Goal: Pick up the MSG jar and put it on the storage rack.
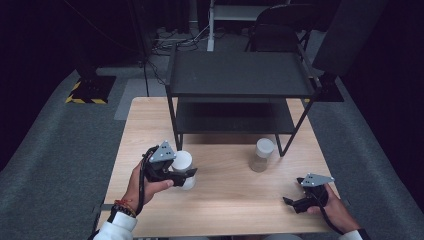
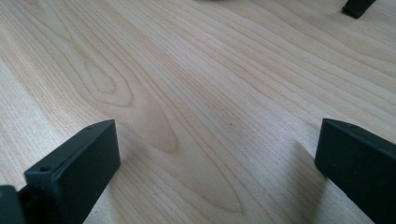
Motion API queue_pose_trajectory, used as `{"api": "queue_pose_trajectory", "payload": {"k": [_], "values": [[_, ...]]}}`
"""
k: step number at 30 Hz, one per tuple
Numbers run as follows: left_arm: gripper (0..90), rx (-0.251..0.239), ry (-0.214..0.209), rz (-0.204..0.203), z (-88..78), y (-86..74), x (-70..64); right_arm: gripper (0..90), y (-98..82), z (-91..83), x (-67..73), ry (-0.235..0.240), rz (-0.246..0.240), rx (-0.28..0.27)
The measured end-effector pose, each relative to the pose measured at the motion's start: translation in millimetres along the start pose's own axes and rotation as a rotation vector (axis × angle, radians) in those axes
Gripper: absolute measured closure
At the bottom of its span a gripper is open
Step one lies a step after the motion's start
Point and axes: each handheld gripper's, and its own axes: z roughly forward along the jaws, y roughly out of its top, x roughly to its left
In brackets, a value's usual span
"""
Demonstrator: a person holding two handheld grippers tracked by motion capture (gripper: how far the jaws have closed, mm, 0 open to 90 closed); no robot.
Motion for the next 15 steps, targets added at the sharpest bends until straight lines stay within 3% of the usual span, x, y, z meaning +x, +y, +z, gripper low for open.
{"api": "queue_pose_trajectory", "payload": {"k": [7, 15], "values": [[33.9, -0.003, 0.009, 0.018, 2.9, 17.5, 1.0, 0.0, 0.0, 0.0, 0.0, 0.000, 0.000, 0.000], [33.9, -0.025, -0.017, 0.031, 3.6, 37.6, 7.4, 0.0, 0.0, 0.0, 0.0, 0.000, 0.000, 0.000]]}}
